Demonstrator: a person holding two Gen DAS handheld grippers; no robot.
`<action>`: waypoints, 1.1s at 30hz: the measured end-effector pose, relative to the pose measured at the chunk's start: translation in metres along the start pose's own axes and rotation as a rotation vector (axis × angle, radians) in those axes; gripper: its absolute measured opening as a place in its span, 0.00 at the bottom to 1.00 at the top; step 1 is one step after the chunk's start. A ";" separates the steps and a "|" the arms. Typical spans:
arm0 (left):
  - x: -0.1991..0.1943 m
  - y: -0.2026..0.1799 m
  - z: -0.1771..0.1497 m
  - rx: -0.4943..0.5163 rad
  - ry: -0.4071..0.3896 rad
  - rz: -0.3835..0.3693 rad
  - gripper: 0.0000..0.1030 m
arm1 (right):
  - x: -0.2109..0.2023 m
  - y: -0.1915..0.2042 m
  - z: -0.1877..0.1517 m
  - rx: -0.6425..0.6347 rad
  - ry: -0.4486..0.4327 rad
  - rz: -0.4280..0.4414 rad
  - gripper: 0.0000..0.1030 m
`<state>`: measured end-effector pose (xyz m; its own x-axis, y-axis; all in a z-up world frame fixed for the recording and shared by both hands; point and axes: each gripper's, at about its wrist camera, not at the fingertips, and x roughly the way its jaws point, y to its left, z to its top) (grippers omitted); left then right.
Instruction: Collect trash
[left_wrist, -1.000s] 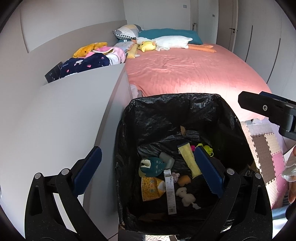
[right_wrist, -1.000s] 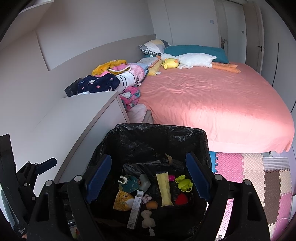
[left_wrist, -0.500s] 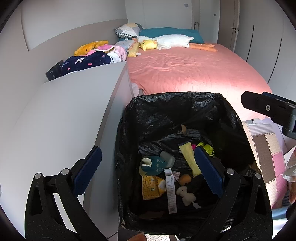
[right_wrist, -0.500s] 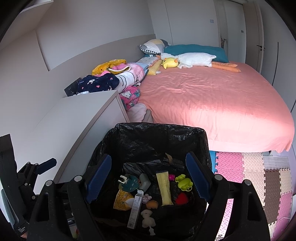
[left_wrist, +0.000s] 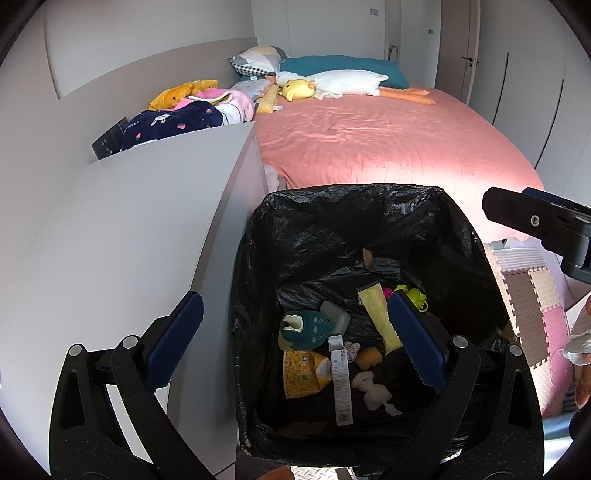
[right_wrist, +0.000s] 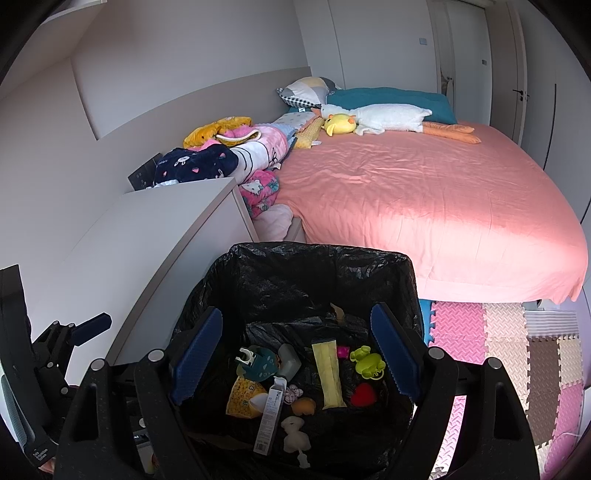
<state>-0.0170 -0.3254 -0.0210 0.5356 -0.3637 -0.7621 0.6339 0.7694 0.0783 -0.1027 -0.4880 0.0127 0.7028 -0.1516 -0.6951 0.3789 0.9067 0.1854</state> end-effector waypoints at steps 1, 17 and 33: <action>0.000 0.000 0.000 0.000 0.001 0.001 0.94 | 0.000 0.000 0.000 -0.001 0.000 0.000 0.81; -0.001 -0.002 -0.001 0.004 0.004 -0.012 0.94 | 0.000 0.002 -0.002 -0.004 0.000 0.002 0.81; -0.001 -0.002 -0.001 0.006 0.011 -0.029 0.94 | 0.000 0.003 -0.002 -0.005 0.000 0.001 0.81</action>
<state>-0.0194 -0.3259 -0.0210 0.5114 -0.3799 -0.7708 0.6524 0.7555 0.0605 -0.1025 -0.4850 0.0117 0.7027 -0.1508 -0.6953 0.3756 0.9086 0.1826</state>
